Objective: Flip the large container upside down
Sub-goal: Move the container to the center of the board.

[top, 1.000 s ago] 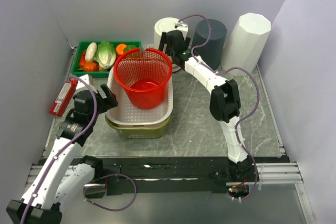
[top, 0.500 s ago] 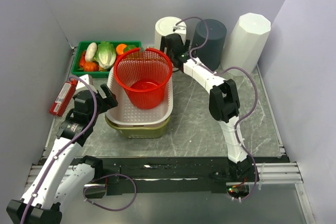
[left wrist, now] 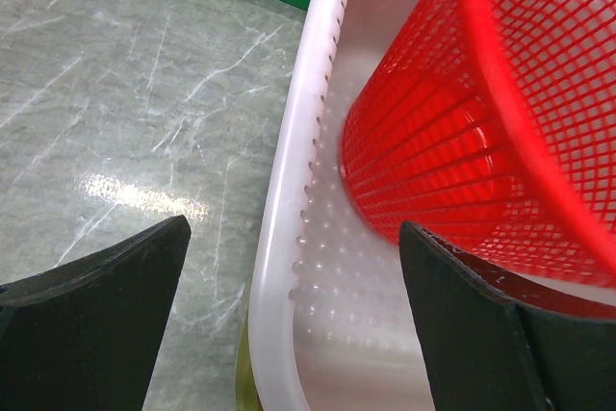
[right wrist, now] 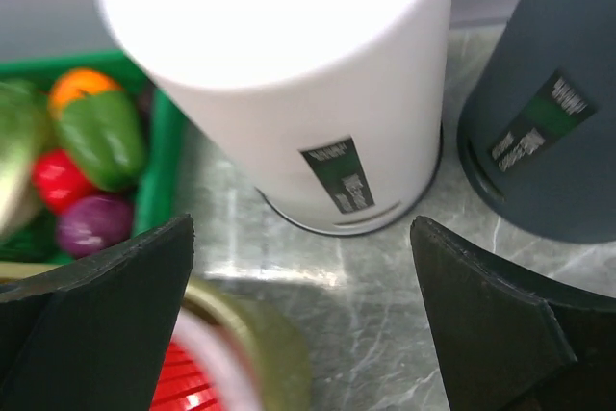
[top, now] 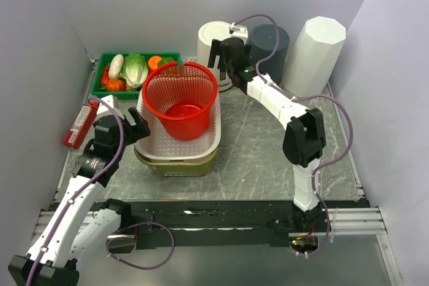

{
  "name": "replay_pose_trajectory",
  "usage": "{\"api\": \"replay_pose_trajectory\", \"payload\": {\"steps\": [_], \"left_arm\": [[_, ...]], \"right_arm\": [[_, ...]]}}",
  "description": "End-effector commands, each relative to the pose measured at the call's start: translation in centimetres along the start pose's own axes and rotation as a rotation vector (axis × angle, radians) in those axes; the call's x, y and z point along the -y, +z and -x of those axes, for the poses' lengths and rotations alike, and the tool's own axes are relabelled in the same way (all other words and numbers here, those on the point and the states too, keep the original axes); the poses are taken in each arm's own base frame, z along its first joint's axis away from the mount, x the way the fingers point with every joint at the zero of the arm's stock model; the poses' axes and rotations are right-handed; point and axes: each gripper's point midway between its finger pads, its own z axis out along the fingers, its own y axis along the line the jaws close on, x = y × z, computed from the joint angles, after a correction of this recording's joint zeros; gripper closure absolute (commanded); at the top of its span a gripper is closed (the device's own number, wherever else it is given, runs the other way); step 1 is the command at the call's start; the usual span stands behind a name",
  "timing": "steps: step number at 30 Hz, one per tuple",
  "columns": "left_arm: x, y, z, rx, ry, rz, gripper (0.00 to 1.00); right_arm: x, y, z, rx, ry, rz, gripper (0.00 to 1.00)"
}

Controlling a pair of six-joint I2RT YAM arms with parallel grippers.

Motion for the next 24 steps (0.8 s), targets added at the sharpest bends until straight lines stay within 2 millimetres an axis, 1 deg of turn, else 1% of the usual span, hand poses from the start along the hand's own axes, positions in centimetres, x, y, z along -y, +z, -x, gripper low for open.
{"api": "replay_pose_trajectory", "payload": {"steps": [1,2,3,4,5,6,7,8,9,10,11,15,16,18,19,20,21,22,23,24], "left_arm": [[0.5,-0.3,1.5,0.057,-0.012,-0.020,0.04],[0.5,-0.3,1.5,0.056,-0.010,-0.021,0.04],[0.5,-0.3,1.6,0.059,-0.011,-0.021,0.04],[0.5,-0.3,1.5,0.058,-0.012,-0.024,0.04],[0.5,-0.3,1.5,0.058,-0.013,-0.024,0.04],[0.5,-0.3,1.5,0.056,-0.009,-0.023,0.04],[0.6,-0.2,1.4,0.054,-0.010,-0.025,0.04],[0.6,-0.3,1.5,0.056,-0.011,-0.027,0.04],[0.6,-0.2,1.4,0.051,-0.008,-0.024,0.04],[0.6,-0.2,1.4,0.051,-0.009,-0.024,0.04],[0.6,-0.2,1.4,0.049,-0.009,-0.024,0.04],[0.6,-0.2,1.4,0.050,-0.009,-0.025,0.04],[0.6,-0.2,1.4,0.050,-0.009,-0.025,0.04],[0.6,-0.2,1.5,0.053,-0.010,-0.029,0.04],[0.6,-0.2,1.5,0.054,-0.009,-0.029,0.04],[0.7,-0.2,1.5,0.054,-0.009,-0.031,0.04],[0.7,-0.2,1.4,0.051,-0.007,-0.034,0.04],[0.7,-0.2,1.4,0.052,-0.008,-0.035,0.04],[0.9,-0.2,1.4,0.048,-0.004,-0.041,0.04],[0.9,-0.2,1.4,0.047,-0.005,-0.041,0.04]], "right_arm": [[-0.8,-3.3,4.2,0.067,0.034,0.046,0.00],[-0.6,-4.0,4.8,0.074,0.054,0.042,0.00],[-0.3,-4.4,4.9,0.080,0.060,0.026,0.00],[0.3,-4.5,4.4,0.072,0.062,0.011,0.00],[0.3,-5.3,5.2,0.089,0.086,0.016,0.00],[0.3,-5.7,5.3,0.091,0.094,0.024,0.00],[0.4,-5.9,4.6,0.077,0.093,0.030,0.00],[0.3,-6.6,5.3,0.096,0.112,0.045,0.00],[0.2,-6.8,5.2,0.093,0.115,0.056,0.00],[-0.1,-7.0,4.5,0.073,0.114,0.081,0.00],[-0.3,-7.5,4.8,0.075,0.125,0.099,0.00],[-1.1,-8.5,3.8,0.009,0.144,0.169,0.00],[-1.6,-8.8,3.0,-0.017,0.144,0.200,0.00],[-1.8,-9.8,3.2,-0.017,0.146,0.238,0.00],[-1.9,-10.0,2.3,-0.030,0.144,0.261,0.00],[-2.4,-11.2,2.7,-0.027,0.146,0.312,0.00],[-1.9,-11.3,1.4,-0.048,0.152,0.311,0.00],[-1.8,-11.6,1.7,-0.030,0.172,0.322,0.00],[-2.1,-12.7,2.2,-0.019,0.211,0.354,0.00],[-0.8,-12.4,1.3,-0.033,0.234,0.335,0.00]]}}
